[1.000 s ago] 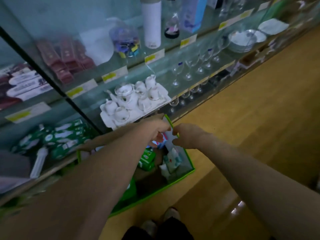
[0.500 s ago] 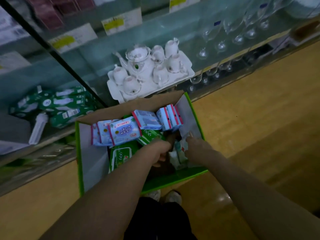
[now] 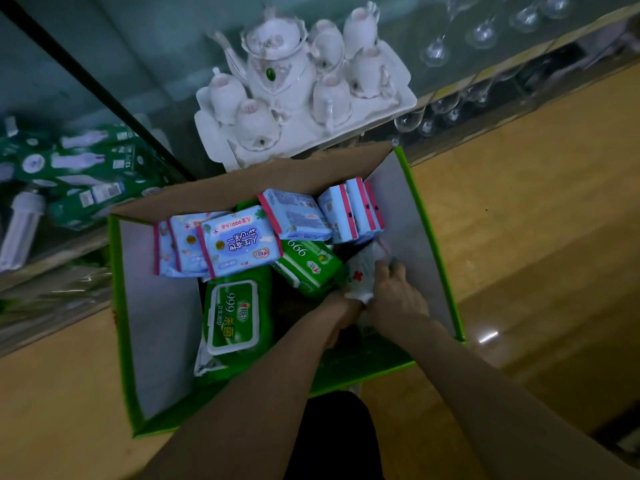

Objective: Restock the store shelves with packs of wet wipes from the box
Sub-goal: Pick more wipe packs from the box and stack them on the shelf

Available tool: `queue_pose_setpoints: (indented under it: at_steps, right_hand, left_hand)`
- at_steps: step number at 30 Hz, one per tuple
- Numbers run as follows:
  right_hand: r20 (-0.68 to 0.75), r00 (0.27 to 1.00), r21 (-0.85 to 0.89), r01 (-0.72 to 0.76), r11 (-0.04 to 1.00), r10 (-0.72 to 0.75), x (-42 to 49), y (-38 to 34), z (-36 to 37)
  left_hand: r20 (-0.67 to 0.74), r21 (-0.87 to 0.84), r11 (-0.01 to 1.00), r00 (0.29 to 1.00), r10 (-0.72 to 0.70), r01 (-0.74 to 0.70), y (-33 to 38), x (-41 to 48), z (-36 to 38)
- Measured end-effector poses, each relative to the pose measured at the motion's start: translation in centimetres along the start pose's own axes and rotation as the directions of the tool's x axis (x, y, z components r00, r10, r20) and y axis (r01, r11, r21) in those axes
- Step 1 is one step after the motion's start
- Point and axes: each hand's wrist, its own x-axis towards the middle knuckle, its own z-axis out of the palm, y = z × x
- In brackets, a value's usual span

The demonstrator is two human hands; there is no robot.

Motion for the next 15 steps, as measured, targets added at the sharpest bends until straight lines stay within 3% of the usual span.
queue_pose_setpoints:
  at_steps: [4, 8, 12, 15]
  right_hand:
    - [-0.002, 0.998, 0.018, -0.062, 0.998, 0.062, 1.6, -0.4, 0.9]
    - [0.115, 0.978, 0.145, -0.191, 0.971, 0.175, 3.0, -0.4, 1.4]
    - [0.220, 0.967, -0.003, -0.131, 0.991, 0.129, 3.2, 0.0, 1.7]
    - [0.171, 0.982, -0.108, -0.058, 0.992, 0.076, 3.0, 0.3, 1.6]
  left_hand:
    - [-0.058, -0.075, 0.993, 0.994, -0.096, 0.092, -1.3, 1.9, -1.9]
    - [-0.030, -0.177, 0.977, 0.992, -0.124, 0.116, -1.8, 2.7, -2.2]
    - [-0.066, -0.130, 0.986, 0.991, -0.118, 0.109, -2.8, 3.2, -2.8]
    - [-0.066, -0.099, 0.984, 0.985, -0.157, 0.150, -3.9, 3.2, -4.0]
